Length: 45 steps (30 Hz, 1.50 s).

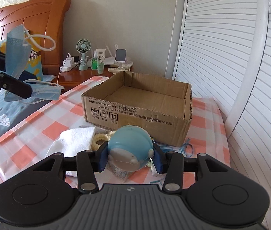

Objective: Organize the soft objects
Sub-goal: 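Carry the mask into the cardboard box and open the left gripper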

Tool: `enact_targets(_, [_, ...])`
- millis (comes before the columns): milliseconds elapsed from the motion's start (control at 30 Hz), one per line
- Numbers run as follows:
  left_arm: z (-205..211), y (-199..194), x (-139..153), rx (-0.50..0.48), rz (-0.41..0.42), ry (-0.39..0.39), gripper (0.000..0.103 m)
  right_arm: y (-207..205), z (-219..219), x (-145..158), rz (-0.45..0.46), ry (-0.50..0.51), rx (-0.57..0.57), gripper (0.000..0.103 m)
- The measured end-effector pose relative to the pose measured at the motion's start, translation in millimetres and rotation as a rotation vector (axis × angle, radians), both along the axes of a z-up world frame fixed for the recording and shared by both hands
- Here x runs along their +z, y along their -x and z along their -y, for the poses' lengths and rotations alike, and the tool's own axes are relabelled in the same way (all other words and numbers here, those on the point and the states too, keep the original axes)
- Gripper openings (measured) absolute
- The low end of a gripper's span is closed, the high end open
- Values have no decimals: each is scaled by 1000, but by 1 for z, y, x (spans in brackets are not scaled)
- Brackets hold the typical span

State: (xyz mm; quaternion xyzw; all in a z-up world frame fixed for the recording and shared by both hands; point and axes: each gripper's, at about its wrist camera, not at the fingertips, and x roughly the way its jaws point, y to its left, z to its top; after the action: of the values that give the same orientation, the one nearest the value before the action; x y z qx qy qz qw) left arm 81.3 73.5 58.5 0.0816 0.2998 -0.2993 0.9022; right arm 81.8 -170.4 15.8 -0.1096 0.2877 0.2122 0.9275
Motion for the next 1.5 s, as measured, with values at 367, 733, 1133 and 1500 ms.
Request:
enact_targets(367, [40, -116, 15, -25, 13, -43, 34, -42, 15, 7, 25, -29, -7, 51])
enact_targets(733, [61, -240, -38, 103, -118, -86, 45, -65, 26, 6, 34, -41, -25, 51])
enact_targets(1133, [46, -250, -48, 208, -141, -83, 94, -71, 19, 7, 20, -28, -21, 51])
enact_targets(1500, [37, -198, -36, 206, -77, -108, 100, -106, 7, 18, -3, -29, -25, 51])
